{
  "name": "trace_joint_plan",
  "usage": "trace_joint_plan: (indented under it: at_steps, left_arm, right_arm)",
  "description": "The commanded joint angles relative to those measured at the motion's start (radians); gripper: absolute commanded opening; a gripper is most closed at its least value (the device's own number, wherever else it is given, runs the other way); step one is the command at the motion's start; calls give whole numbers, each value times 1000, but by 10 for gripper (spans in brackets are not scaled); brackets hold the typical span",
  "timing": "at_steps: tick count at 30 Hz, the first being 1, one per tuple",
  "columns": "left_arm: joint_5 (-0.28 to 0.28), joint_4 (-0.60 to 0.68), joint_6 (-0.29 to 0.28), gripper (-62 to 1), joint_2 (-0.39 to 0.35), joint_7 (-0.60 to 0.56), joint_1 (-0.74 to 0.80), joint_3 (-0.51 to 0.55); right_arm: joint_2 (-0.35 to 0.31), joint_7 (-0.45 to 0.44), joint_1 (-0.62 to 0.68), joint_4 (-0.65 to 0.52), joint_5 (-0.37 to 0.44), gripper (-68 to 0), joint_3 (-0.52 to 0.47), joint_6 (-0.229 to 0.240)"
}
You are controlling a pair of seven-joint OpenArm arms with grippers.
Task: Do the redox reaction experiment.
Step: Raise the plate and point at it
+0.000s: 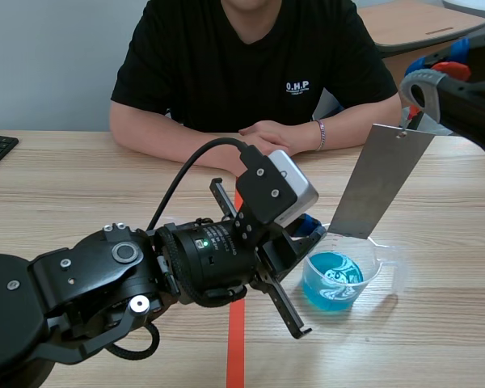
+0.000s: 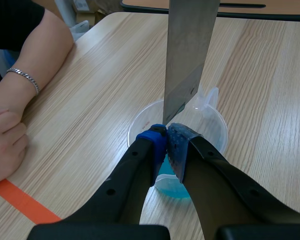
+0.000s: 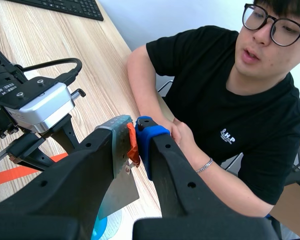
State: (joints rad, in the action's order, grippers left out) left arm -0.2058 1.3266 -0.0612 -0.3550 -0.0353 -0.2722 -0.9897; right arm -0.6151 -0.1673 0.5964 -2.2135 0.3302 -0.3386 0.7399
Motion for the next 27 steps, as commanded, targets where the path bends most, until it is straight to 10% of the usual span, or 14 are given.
trace_joint_plan:
  at_steps: [1,27]
  left_arm:
    - [-2,21,0,-563,3,-17,-11,3]
    - [-2,21,0,-563,0,-17,-11,3]
  right_arm:
    - [-8,-11,-6,-14,15,-660,-10,6]
    - [-8,-11,-6,-14,14,-660,-10,6]
